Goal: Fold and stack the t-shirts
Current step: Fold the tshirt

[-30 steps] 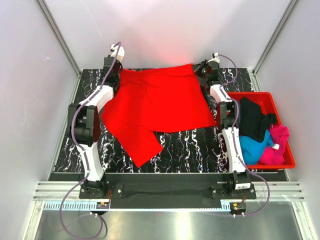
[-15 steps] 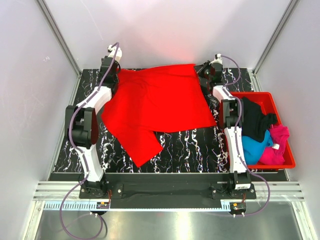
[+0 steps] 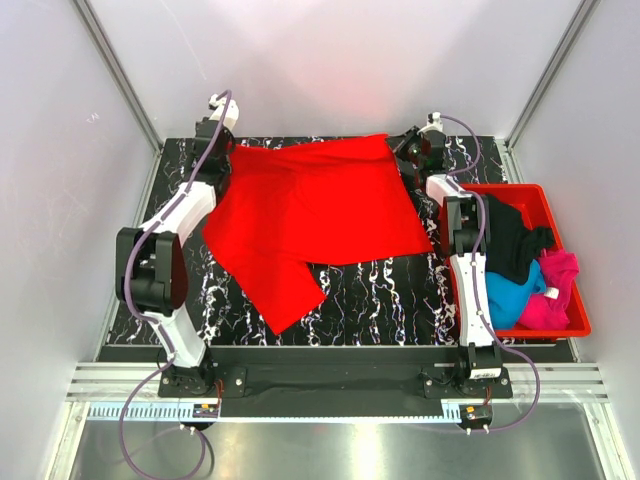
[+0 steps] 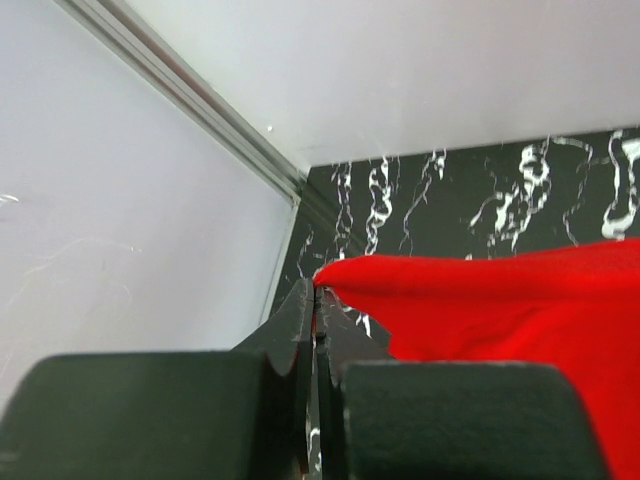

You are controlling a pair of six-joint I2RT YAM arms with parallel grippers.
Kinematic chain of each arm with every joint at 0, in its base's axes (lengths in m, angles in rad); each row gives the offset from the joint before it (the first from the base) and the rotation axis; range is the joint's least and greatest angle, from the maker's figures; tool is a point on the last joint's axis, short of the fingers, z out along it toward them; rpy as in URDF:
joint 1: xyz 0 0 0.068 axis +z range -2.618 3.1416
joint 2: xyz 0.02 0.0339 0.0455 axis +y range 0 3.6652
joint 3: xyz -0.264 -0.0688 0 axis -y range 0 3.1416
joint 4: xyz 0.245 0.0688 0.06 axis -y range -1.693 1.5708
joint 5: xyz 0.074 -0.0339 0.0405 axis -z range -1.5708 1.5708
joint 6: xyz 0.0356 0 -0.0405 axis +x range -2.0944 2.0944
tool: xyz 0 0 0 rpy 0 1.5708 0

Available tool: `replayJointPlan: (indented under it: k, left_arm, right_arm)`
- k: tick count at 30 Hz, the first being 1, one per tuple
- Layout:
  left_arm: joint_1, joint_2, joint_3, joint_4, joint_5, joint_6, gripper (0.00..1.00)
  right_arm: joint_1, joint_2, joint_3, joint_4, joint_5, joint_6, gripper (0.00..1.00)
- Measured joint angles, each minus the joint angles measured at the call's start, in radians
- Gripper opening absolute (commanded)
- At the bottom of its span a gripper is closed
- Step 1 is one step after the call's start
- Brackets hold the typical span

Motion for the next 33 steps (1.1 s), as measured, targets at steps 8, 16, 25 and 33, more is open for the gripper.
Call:
replayJointPlan:
  k: [8,16,25,33]
  left_arm:
    - [0.000,-0.041,-0.076,-0.082,0.000,-0.009,0.00]
    - [0.000,-0.098,-0.129,-0.196,0.009,-0.053,0.00]
    - [-0.004,-0.152,-0.179,-0.327,0.044,-0.128,0.00]
    - [-0.011,-0.150,-0.204,-0.504,0.114,-0.227,0.17]
  right_arm:
    - [-0.004,-0.072,-0.104,0.020,-0.034,-0.002,0.00]
    - [-0.020,-0.170,-0.216,0.018,-0.064,-0.016,0.00]
    - [-0.030,-0.187,-0.259,-0.013,-0.100,-0.022,0.05]
    - [-0.032,-0.192,-0.276,-0.080,-0.117,-0.031,0.21]
